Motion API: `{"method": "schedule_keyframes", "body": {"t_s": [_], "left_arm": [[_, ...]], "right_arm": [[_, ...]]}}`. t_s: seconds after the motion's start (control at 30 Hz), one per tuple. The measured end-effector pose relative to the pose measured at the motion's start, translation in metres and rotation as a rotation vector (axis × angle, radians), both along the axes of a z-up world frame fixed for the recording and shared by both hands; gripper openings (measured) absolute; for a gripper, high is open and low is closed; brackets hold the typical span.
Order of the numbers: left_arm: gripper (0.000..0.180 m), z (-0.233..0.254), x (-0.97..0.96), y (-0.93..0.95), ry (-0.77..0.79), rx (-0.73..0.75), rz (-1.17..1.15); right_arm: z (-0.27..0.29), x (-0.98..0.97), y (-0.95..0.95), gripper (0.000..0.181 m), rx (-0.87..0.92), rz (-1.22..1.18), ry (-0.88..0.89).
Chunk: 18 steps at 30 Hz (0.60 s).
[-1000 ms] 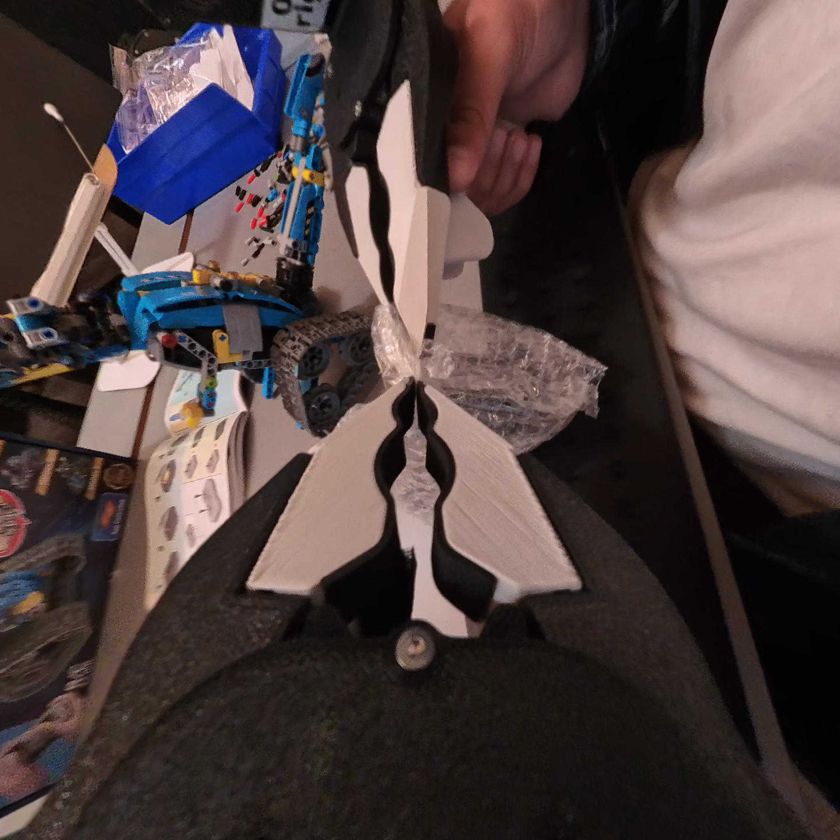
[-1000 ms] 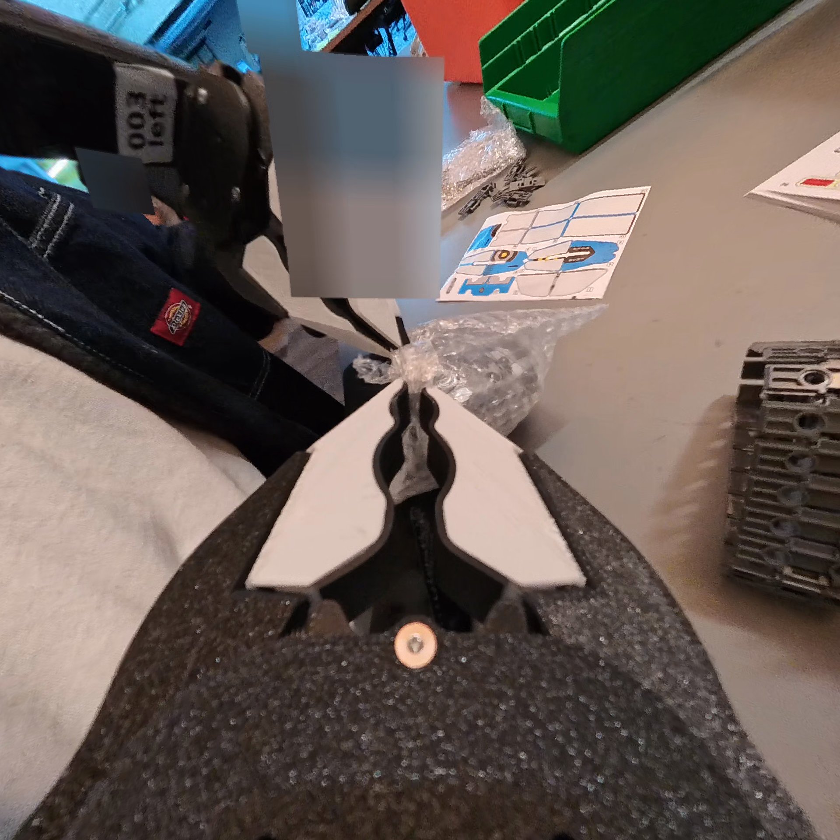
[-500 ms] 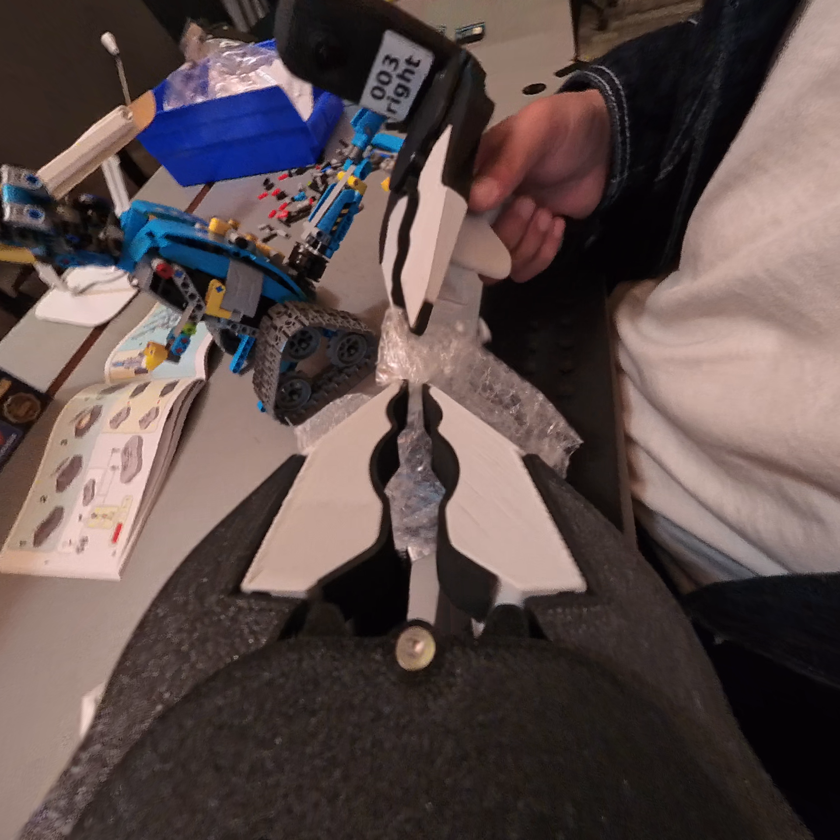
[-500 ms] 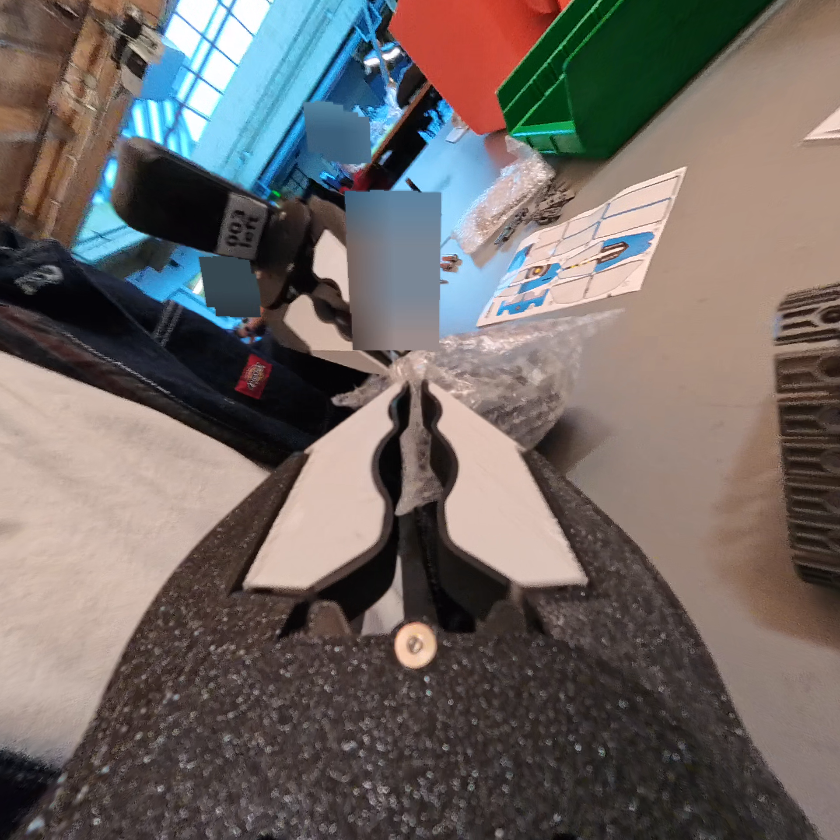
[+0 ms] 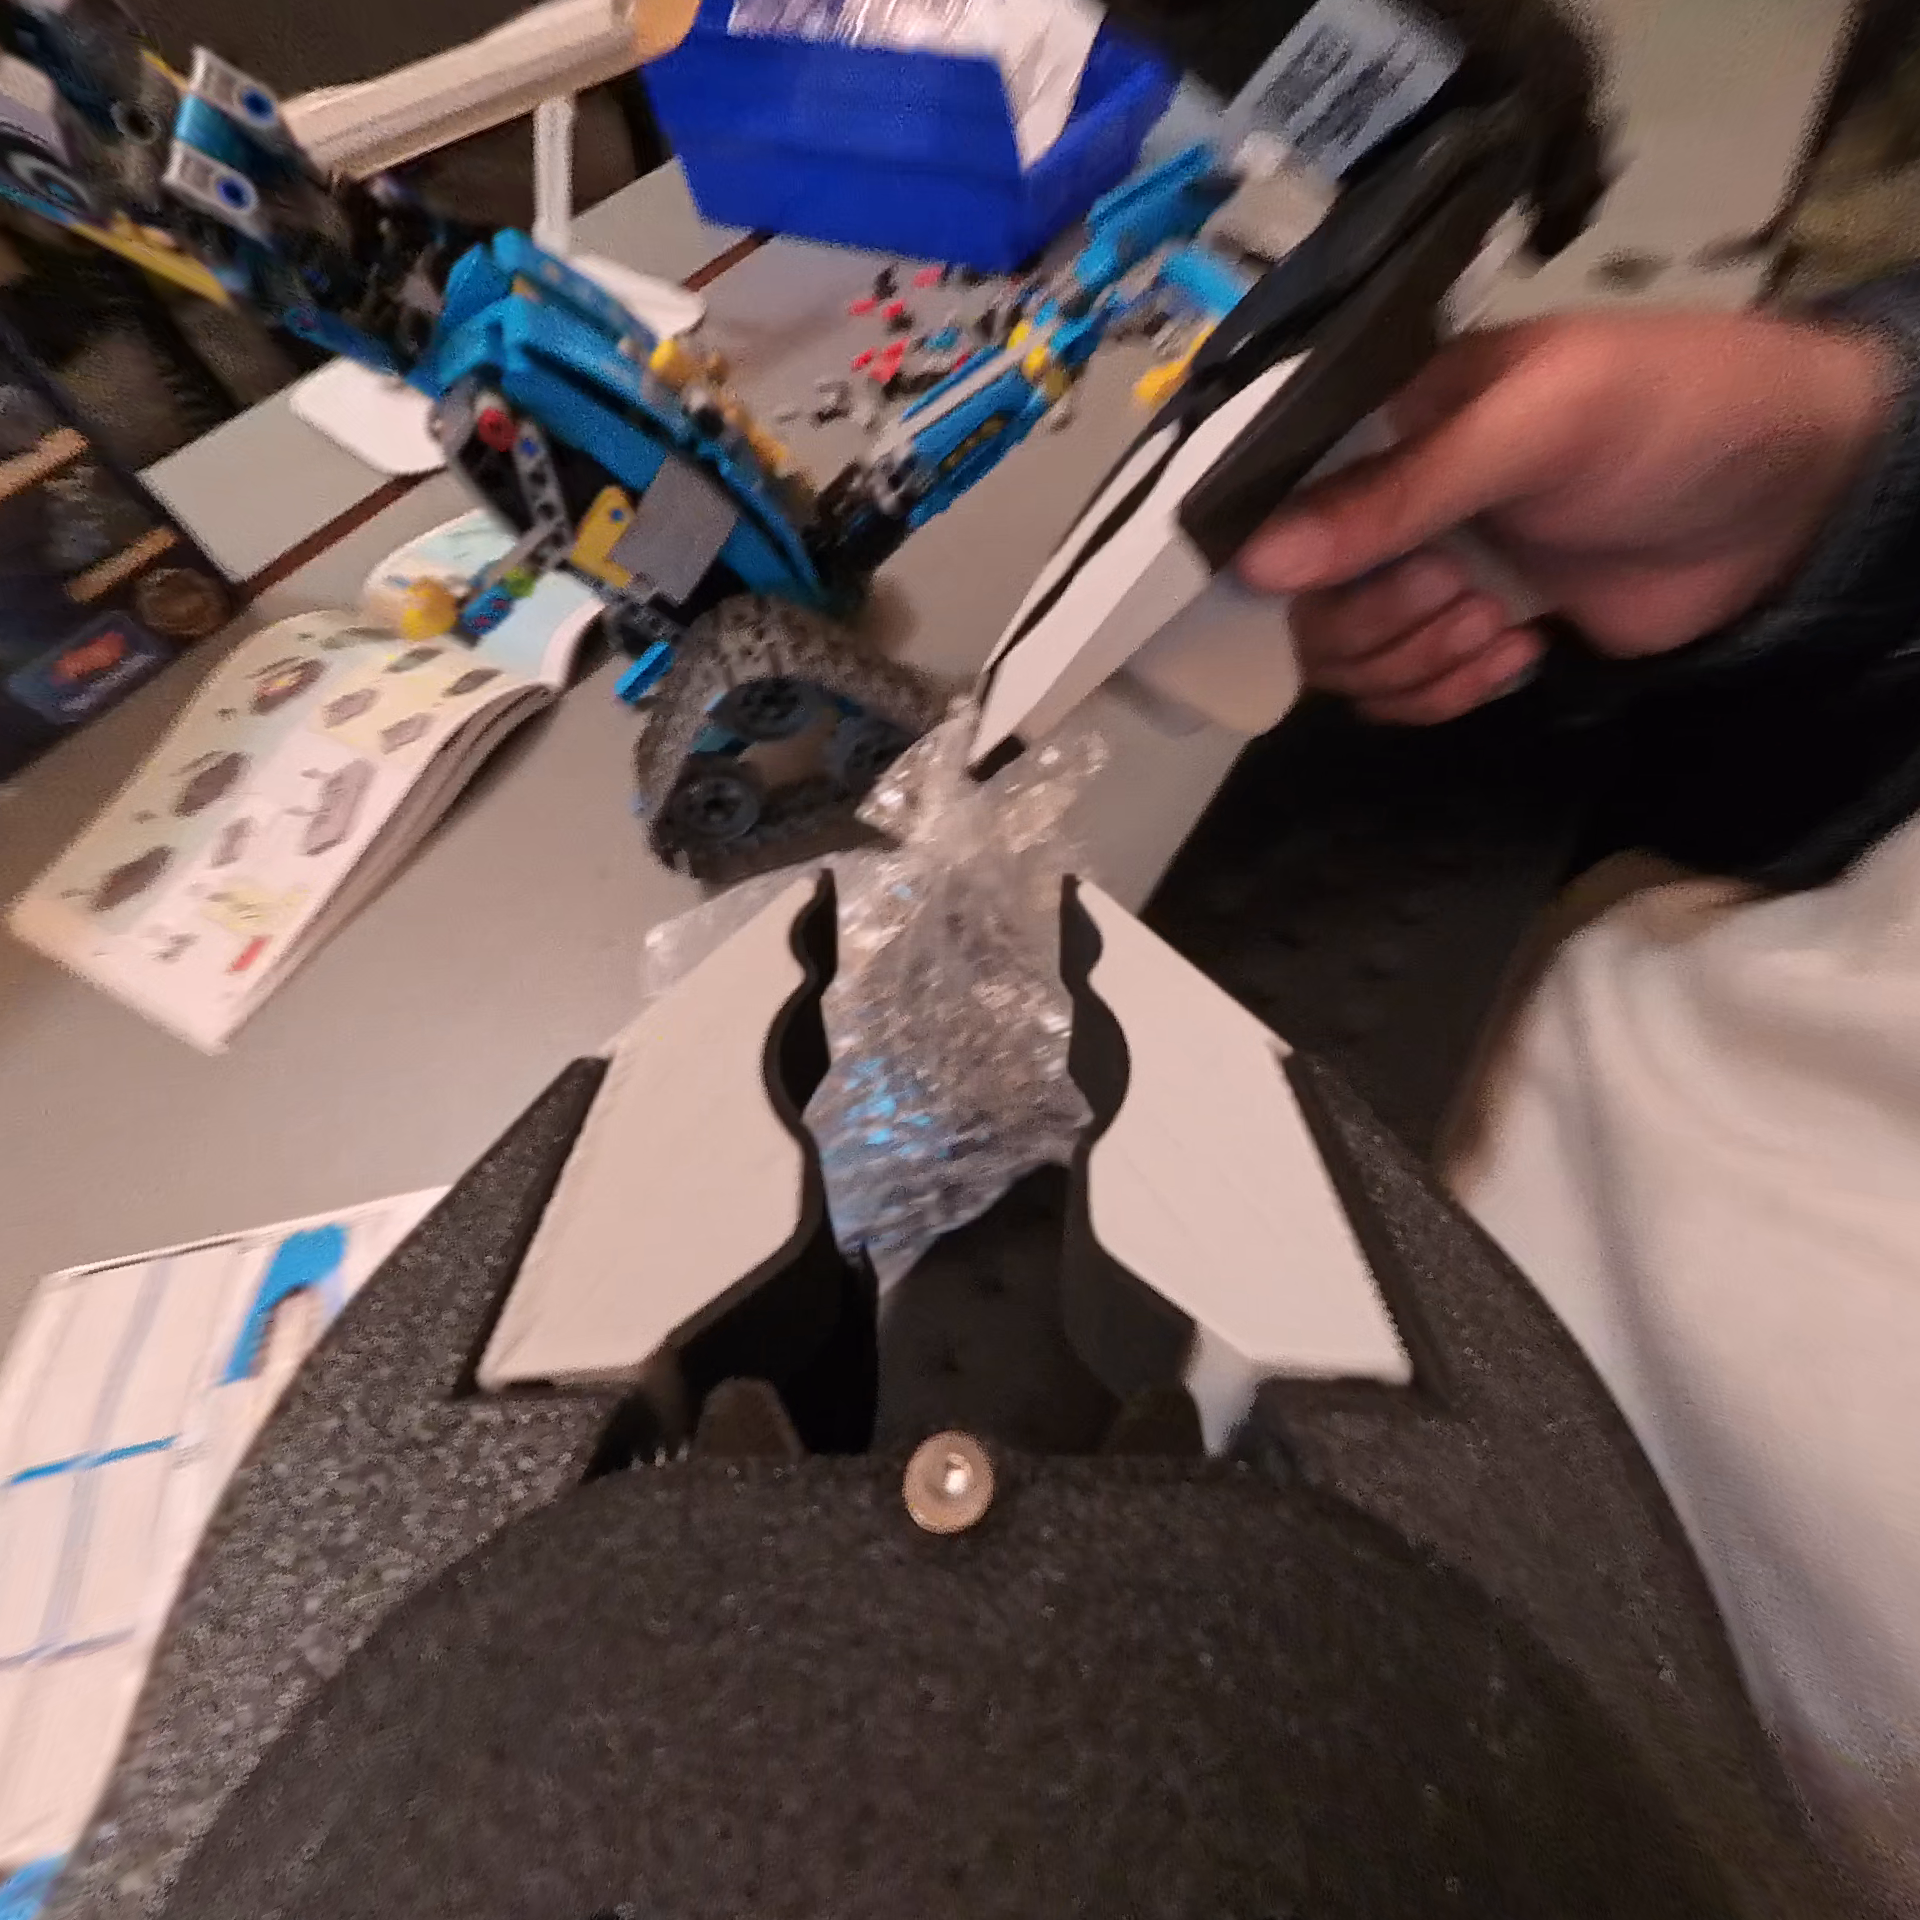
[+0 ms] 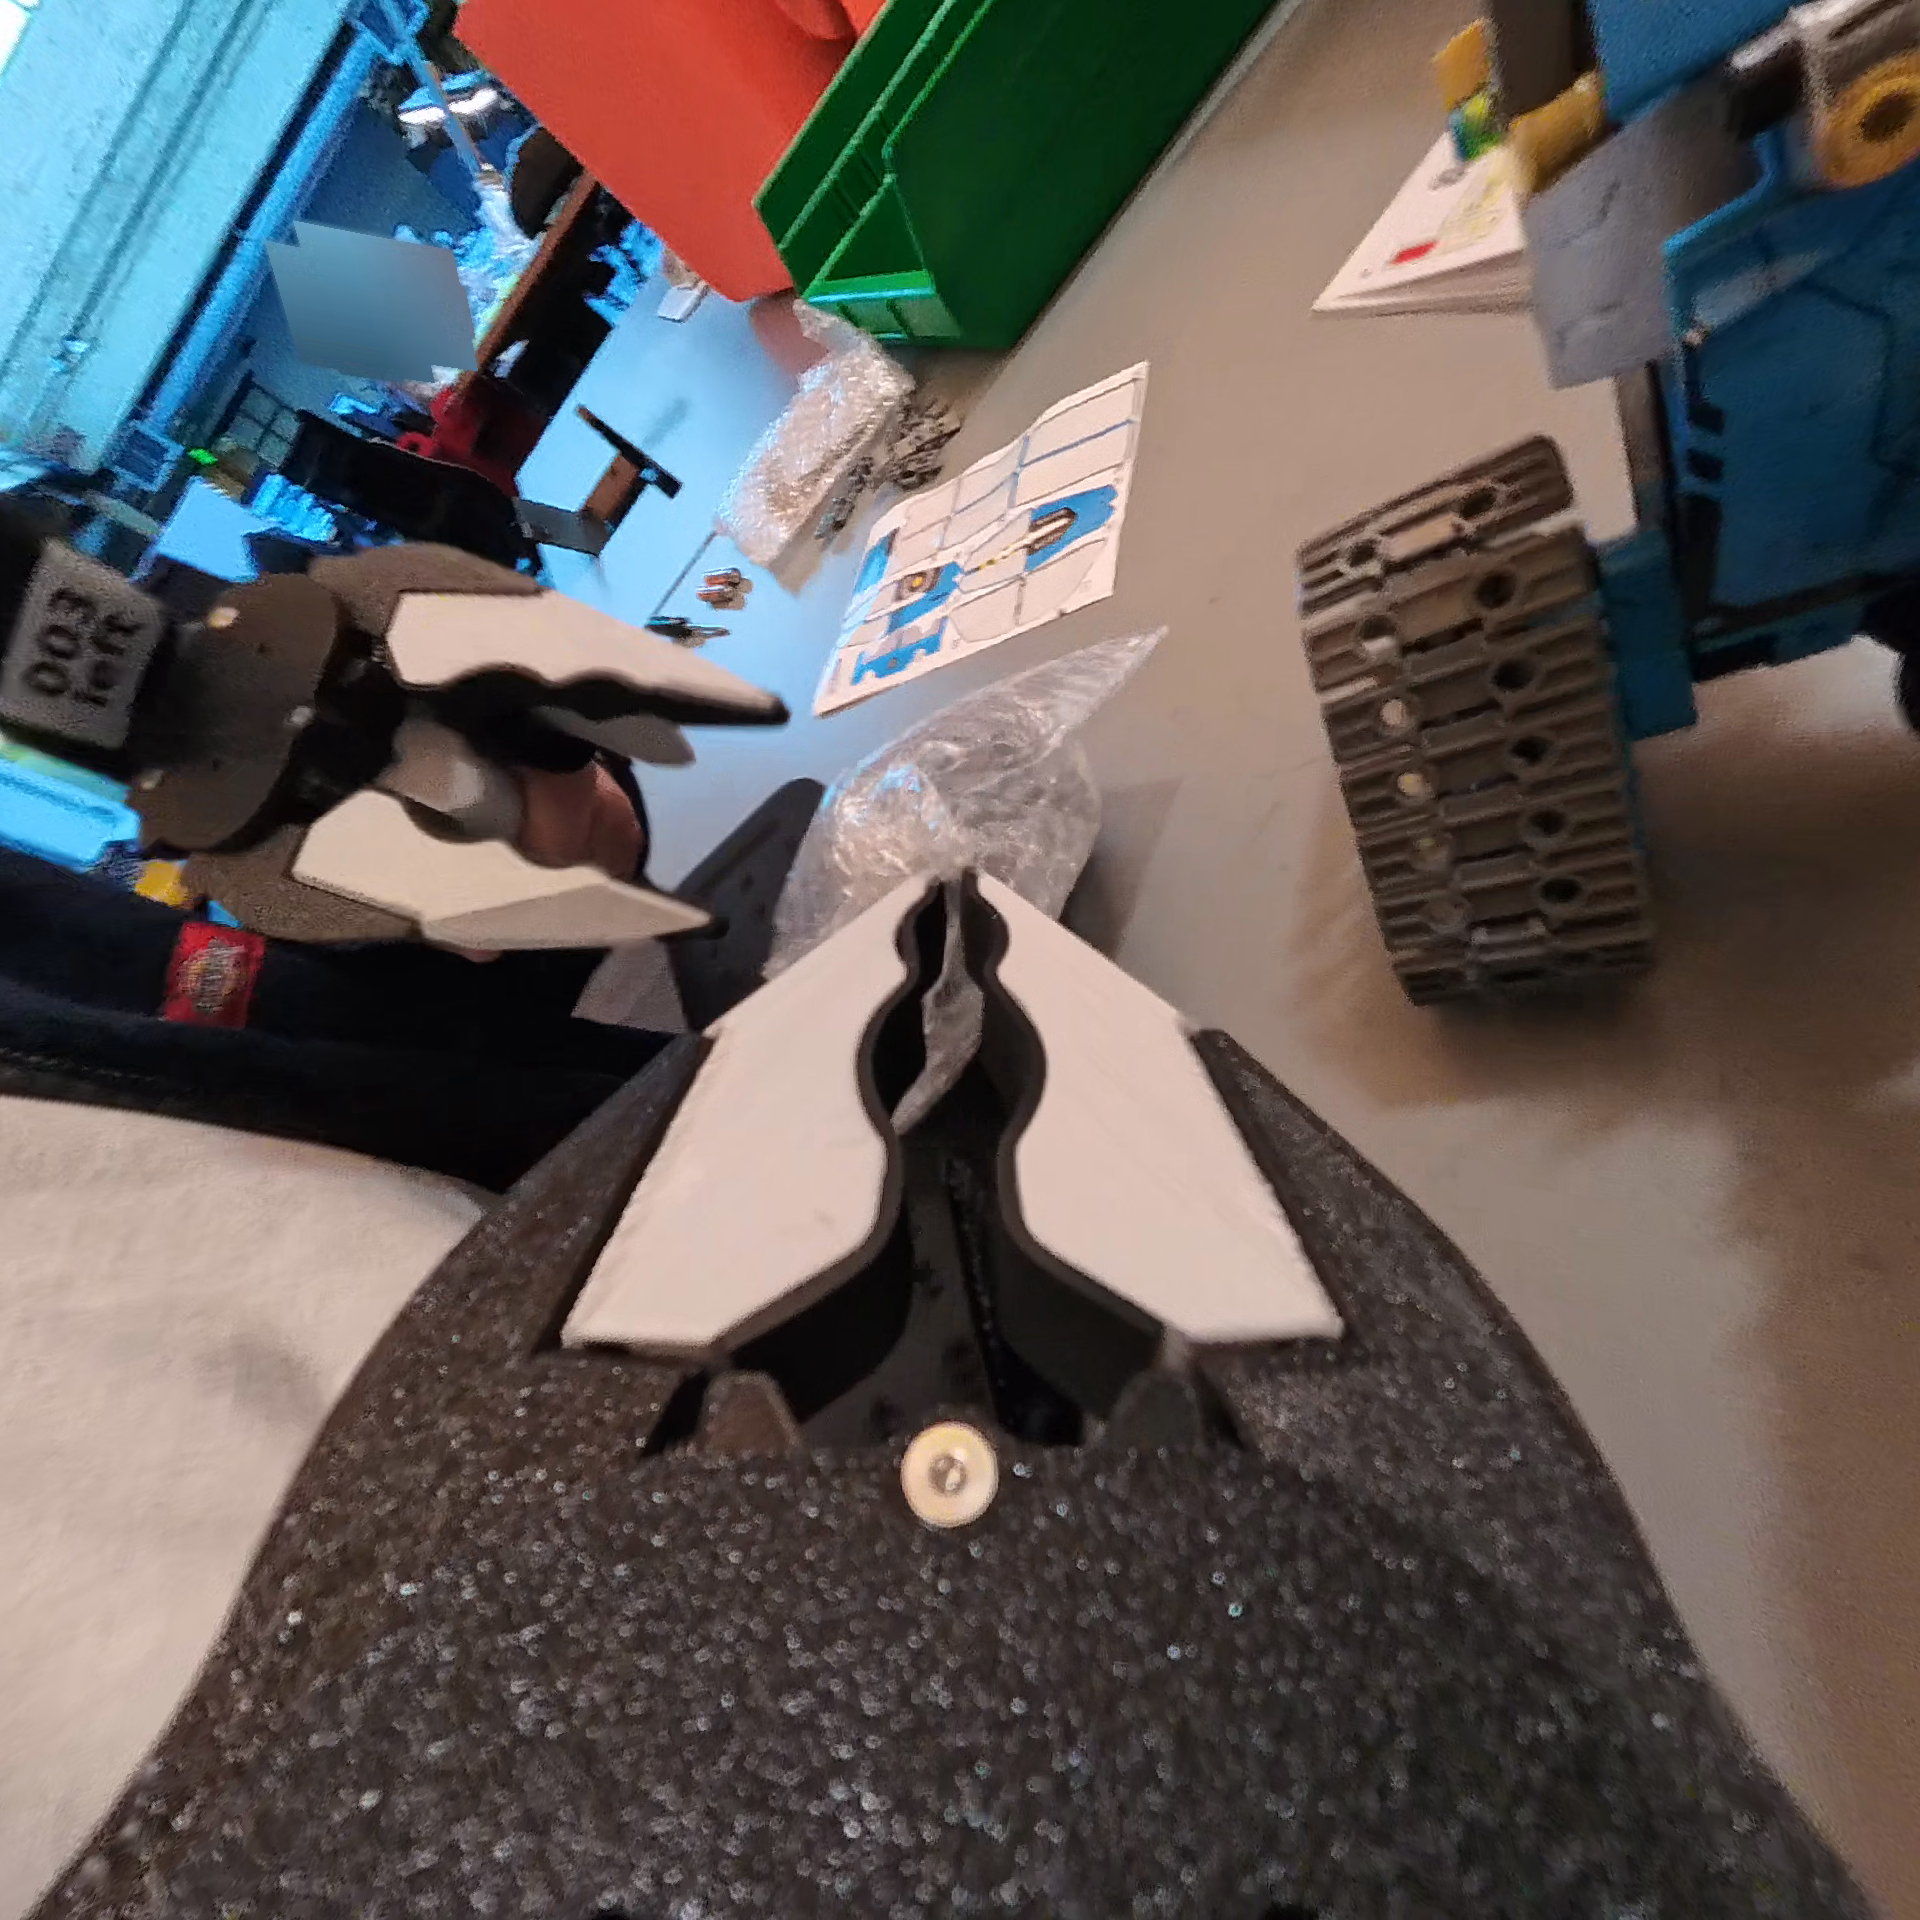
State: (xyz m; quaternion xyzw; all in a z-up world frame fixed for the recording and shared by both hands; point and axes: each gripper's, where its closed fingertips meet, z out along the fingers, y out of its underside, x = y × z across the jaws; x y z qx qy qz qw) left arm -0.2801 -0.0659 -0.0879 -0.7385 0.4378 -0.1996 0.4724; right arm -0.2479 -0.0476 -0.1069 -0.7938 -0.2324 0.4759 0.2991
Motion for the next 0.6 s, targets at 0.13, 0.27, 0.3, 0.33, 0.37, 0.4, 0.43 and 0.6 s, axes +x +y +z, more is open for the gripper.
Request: {"method": "schedule_keyframes", "body": {"t_s": [0.13,0.27,0.3,0.33,0.37,0.4,0.43,0.6], "left_arm": [[0.044,-0.013,-0.017,0.024,0.037,-0.051,-0.044],[0.046,-0.021,0.006,0.022,0.016,-0.153,-0.310],[0.045,-0.020,0.016,0.023,0.014,-0.154,-0.354],[0.045,-0.022,0.024,0.023,0.026,-0.171,-0.402],[0.045,-0.026,0.031,0.023,0.056,-0.187,-0.442],[0.042,-0.032,0.036,0.025,0.095,-0.188,-0.472],[0.038,-0.038,0.040,0.027,0.130,-0.188,-0.503],[0.020,-0.049,0.052,0.025,0.193,-0.191,-0.591]], "right_arm": [[-0.018,0.021,0.005,0.001,0.019,-0.072,-0.076],[-0.033,0.035,0.006,0.002,0.037,-0.098,-0.145],[-0.032,0.036,0.004,0.003,0.043,-0.090,-0.143],[-0.031,0.040,0.003,0.006,0.061,-0.089,-0.149],[-0.029,0.045,0.004,0.011,0.094,-0.096,-0.163],[-0.025,0.050,0.003,0.020,0.136,-0.095,-0.175],[-0.020,0.054,0.001,0.026,0.178,-0.083,-0.182],[-0.012,0.058,-0.012,0.031,0.310,-0.001,-0.263]]}}
